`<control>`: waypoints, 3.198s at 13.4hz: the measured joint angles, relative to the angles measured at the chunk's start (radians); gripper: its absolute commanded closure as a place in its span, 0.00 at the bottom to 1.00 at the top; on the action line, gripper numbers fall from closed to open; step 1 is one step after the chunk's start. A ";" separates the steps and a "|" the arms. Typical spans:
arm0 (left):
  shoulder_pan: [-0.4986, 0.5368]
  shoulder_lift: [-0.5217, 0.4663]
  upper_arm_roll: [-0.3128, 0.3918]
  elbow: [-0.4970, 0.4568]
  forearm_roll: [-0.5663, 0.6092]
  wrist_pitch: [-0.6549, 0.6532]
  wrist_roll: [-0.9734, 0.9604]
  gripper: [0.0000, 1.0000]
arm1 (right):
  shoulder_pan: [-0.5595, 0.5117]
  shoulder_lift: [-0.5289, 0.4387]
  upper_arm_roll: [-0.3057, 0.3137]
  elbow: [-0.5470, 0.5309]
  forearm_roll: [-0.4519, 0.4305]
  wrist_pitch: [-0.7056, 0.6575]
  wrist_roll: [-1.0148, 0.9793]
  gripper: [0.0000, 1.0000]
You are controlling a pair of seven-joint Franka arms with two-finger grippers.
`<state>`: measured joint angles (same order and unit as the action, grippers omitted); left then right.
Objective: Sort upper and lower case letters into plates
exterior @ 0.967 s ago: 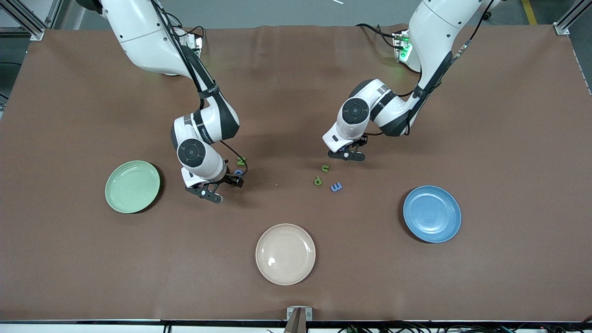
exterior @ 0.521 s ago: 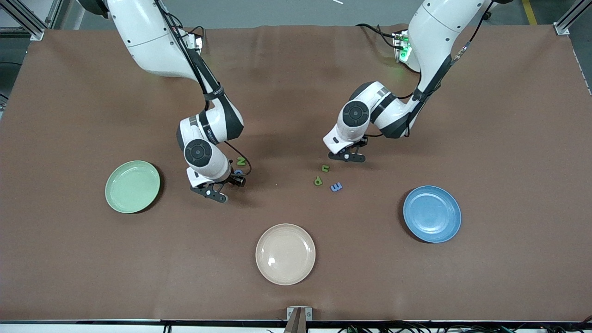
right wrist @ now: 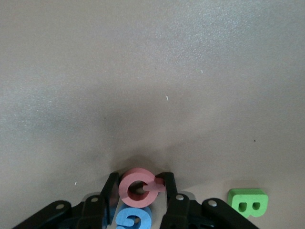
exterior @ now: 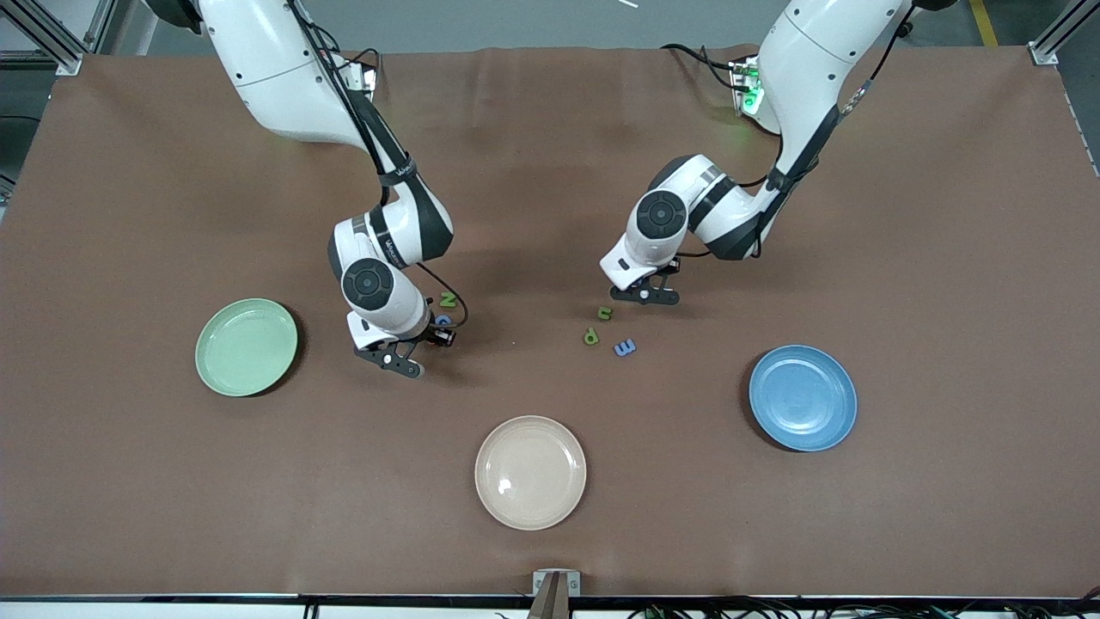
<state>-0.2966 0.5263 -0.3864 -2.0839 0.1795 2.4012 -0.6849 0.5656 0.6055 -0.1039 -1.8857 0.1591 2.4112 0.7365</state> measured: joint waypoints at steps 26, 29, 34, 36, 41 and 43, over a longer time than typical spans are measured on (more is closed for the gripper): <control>0.581 0.114 -0.043 0.405 0.019 -0.203 0.181 0.00 | -0.525 -0.232 -0.038 -0.232 -0.060 -0.030 -1.049 0.72; 0.510 0.110 -0.122 0.403 0.019 -0.224 0.014 0.00 | -0.524 -0.232 -0.030 -0.301 -0.062 0.081 -1.055 0.72; 0.237 0.128 -0.124 0.400 0.019 -0.170 -0.310 0.11 | -0.524 -0.222 -0.027 -0.320 -0.062 0.105 -1.055 0.69; 0.167 0.153 -0.116 0.402 0.019 -0.147 -0.395 0.18 | -0.524 -0.202 -0.025 -0.325 -0.063 0.147 -1.055 0.65; 0.003 0.213 0.023 0.460 0.019 -0.133 -0.568 0.26 | -0.523 -0.178 -0.024 -0.324 -0.062 0.169 -1.055 0.00; -0.012 0.232 0.053 0.465 0.019 -0.106 -0.575 0.26 | -0.522 -0.195 -0.023 -0.313 -0.062 0.128 -1.054 0.00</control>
<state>-0.3090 0.7582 -0.3333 -1.6185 0.1981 2.2949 -1.2595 0.0431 0.4107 -0.1270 -2.1992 0.0966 2.5393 -0.3180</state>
